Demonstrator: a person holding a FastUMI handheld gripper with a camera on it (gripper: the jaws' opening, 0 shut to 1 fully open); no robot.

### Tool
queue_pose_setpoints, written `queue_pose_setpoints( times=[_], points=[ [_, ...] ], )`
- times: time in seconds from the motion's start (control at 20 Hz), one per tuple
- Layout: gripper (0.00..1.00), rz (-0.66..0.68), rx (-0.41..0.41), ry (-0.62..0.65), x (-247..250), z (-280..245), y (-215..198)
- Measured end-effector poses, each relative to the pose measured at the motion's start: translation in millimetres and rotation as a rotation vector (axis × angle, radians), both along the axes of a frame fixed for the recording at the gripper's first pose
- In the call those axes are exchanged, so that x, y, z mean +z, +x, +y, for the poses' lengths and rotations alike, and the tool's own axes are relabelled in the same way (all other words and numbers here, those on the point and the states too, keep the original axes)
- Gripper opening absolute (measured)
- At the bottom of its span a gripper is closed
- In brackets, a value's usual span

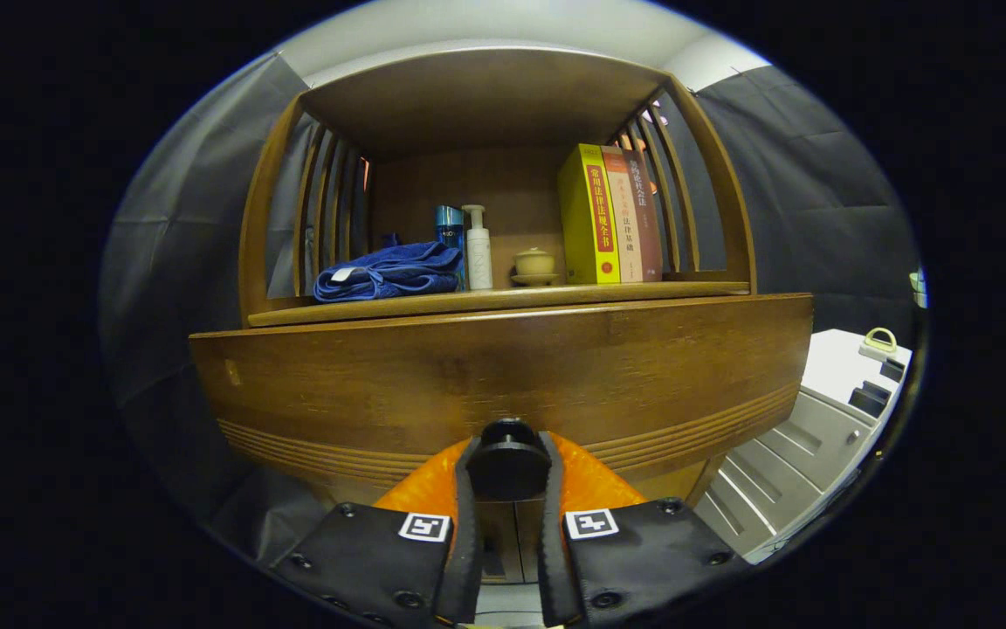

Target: Pull open the drawer, take out the items inside it, and place them on the countertop above the cabinet.

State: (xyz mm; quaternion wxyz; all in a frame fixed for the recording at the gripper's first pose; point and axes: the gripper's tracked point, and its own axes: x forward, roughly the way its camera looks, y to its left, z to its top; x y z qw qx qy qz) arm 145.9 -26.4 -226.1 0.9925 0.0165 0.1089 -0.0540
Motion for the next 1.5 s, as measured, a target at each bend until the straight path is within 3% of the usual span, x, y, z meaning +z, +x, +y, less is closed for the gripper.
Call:
queue_pose_setpoints(
  times=[0.45,0.9,1.2,1.5],
  points=[
    [0.35,0.031,-0.001,0.012,4,4,-63],
    [0.37,0.027,0.003,0.001,-3,4,-78],
    [0.5,0.032,0.005,0.003,-5,4,-75],
    [0.79,0.032,0.001,0.019,-2,3,-77]
  ],
)
